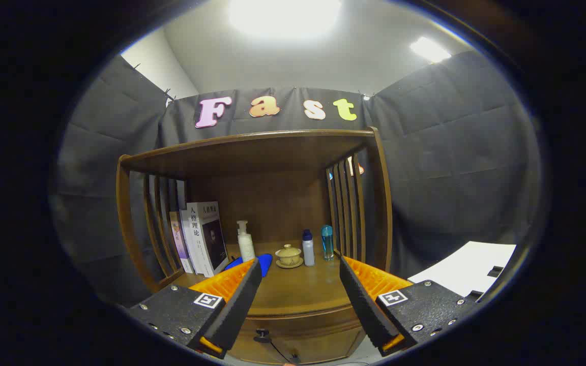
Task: Pull open the drawer, take out the items inside it, and place them on the countertop above the cabinet.
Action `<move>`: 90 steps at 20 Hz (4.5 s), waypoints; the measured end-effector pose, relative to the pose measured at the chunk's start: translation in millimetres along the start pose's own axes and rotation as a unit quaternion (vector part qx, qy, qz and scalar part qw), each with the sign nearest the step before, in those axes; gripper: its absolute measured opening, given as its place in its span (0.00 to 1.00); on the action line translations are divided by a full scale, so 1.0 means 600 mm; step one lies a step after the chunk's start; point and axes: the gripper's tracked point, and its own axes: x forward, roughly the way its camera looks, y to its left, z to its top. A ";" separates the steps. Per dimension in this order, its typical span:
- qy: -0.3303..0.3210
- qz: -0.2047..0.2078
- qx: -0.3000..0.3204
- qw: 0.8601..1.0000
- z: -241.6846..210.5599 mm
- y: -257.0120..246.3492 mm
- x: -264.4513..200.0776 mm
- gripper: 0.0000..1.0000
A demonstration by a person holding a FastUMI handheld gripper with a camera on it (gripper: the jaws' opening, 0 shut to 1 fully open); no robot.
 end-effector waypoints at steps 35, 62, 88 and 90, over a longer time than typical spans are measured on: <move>0.099 0.074 -0.088 0.989 -0.232 0.120 0.030 0.96; 0.140 0.054 -0.031 0.988 -0.478 0.123 0.070 0.37; 0.181 0.056 -0.044 0.981 -0.473 0.086 -0.144 0.30; 0.188 0.054 -0.042 0.980 -0.473 0.083 -0.156 0.30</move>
